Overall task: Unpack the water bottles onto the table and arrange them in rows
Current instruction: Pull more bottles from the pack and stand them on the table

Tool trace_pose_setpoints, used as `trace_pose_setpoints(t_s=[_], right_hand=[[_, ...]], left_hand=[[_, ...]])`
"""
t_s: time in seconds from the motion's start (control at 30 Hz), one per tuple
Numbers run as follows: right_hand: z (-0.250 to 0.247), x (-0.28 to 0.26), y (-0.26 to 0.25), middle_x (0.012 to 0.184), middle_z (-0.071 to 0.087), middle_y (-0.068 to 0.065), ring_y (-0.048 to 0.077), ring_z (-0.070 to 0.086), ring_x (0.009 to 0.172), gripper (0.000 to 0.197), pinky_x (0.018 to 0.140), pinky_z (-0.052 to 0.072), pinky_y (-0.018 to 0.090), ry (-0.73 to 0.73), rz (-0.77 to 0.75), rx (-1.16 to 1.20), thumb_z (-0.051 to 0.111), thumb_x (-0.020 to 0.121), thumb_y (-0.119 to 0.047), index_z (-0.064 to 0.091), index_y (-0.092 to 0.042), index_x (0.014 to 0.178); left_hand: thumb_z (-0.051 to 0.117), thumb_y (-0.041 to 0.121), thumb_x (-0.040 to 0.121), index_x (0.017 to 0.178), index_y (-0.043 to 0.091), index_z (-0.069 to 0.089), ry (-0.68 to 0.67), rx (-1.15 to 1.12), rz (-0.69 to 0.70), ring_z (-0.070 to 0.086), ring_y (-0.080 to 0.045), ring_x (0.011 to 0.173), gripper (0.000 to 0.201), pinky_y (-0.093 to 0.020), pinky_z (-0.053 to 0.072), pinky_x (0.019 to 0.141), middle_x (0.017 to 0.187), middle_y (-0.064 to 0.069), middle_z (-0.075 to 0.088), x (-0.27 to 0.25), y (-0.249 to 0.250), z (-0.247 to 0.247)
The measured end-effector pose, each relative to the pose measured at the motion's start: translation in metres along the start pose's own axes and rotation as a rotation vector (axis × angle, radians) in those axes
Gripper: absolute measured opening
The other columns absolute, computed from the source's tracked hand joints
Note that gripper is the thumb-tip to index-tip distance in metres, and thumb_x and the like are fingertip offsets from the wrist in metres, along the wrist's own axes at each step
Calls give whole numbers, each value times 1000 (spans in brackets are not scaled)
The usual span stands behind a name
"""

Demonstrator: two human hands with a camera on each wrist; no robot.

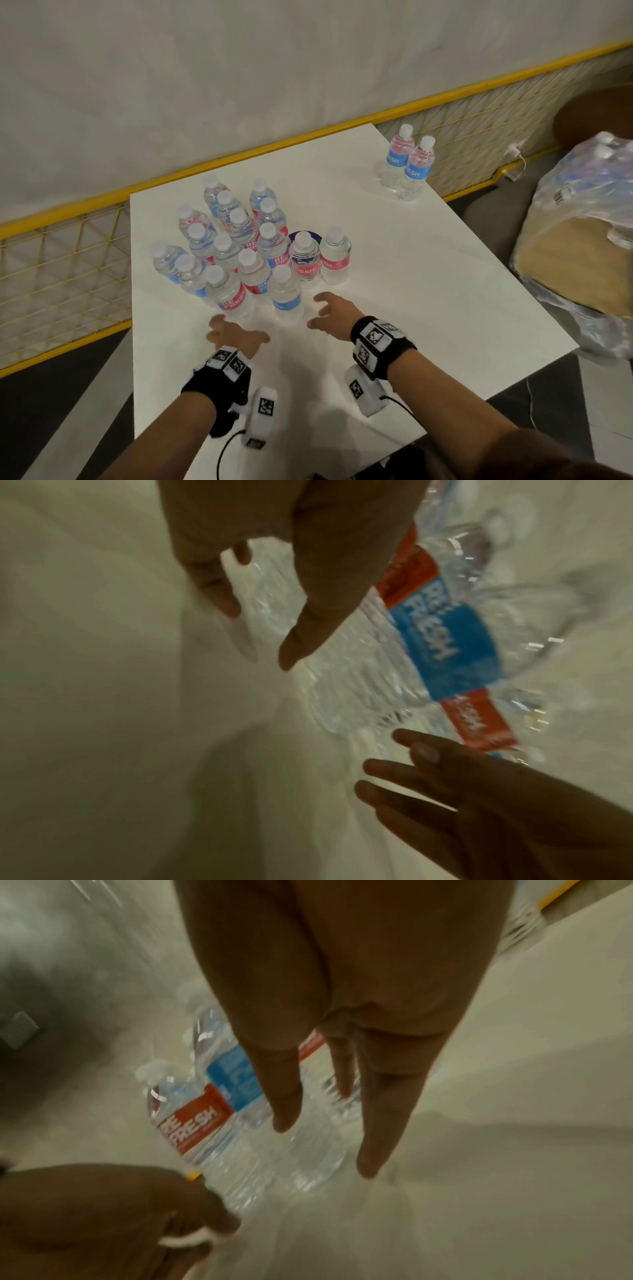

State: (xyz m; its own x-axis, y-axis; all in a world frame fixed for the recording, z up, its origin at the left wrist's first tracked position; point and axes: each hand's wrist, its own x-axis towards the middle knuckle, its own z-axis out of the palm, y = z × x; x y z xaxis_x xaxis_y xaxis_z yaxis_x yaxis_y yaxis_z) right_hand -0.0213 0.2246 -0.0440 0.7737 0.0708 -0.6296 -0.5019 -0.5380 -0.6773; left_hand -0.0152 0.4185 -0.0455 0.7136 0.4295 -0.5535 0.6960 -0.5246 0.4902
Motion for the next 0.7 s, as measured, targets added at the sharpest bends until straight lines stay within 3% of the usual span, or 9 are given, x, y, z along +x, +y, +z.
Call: trace_pose_setpoints(t_s=[0.1,0.17,0.23,0.3,0.33,0.47,0.53,0.6,0.7], right_hand=[[-34,-16,23,101,65,5,16,60,84,51,88,52,32,-41,14,-9,71,82,-28,50,-16,127],[-59,-28,39,104,69,9,16,60,81,47,81,51,29,-8,28,2,70,82,-27,53,-16,124],[-84,-37,57,103,69,13,18,61,82,45,84,51,33,37,53,38,70,81,-25,54,-14,122],[-106,-46,75,98,68,11,19,61,83,43,85,51,34,83,95,92,70,81,-23,55,-13,121],[-117,-50,85,96,66,10,20,61,83,43,83,51,34,107,113,124,70,82,-21,55,-12,120],[-160,-67,126,96,65,13,20,59,81,42,71,48,29,187,172,196,68,83,-15,54,-7,122],[-185,-76,144,93,64,11,18,59,78,41,67,48,25,226,187,209,68,84,-16,54,-6,121],[-212,-85,162,93,62,10,17,59,75,38,64,47,23,272,213,255,68,84,-16,55,-9,119],[-254,-100,188,95,62,11,18,57,75,33,64,46,25,333,246,320,67,84,-15,54,-11,115]], left_hand=[[78,19,73,106,7,56,-460,378,124,57,-23,83,42,-27,48,65,96,-12,58,-21,4,6],[72,21,80,78,16,56,-663,623,302,52,-11,65,16,-17,41,52,74,1,56,-42,18,12],[68,23,83,74,21,56,-733,788,545,53,-6,69,15,-15,42,59,77,8,57,-64,44,24],[64,24,86,86,20,63,-744,897,750,58,-12,85,5,-19,44,72,92,4,62,-89,79,43],[62,25,87,94,18,65,-739,920,831,59,-16,94,11,-22,44,78,100,1,63,-102,98,56],[60,27,89,107,18,65,-692,735,1091,57,-22,106,20,-26,44,88,114,-5,60,-155,180,125],[58,26,90,111,22,65,-619,681,1248,46,-23,121,23,-33,39,102,130,-7,47,-178,218,167],[56,24,90,114,27,66,-558,683,1369,24,-26,139,25,-39,29,113,148,-9,28,-203,254,206],[56,21,88,117,36,64,-525,752,1459,-5,-26,147,34,-43,18,117,159,-2,-5,-233,295,256]])
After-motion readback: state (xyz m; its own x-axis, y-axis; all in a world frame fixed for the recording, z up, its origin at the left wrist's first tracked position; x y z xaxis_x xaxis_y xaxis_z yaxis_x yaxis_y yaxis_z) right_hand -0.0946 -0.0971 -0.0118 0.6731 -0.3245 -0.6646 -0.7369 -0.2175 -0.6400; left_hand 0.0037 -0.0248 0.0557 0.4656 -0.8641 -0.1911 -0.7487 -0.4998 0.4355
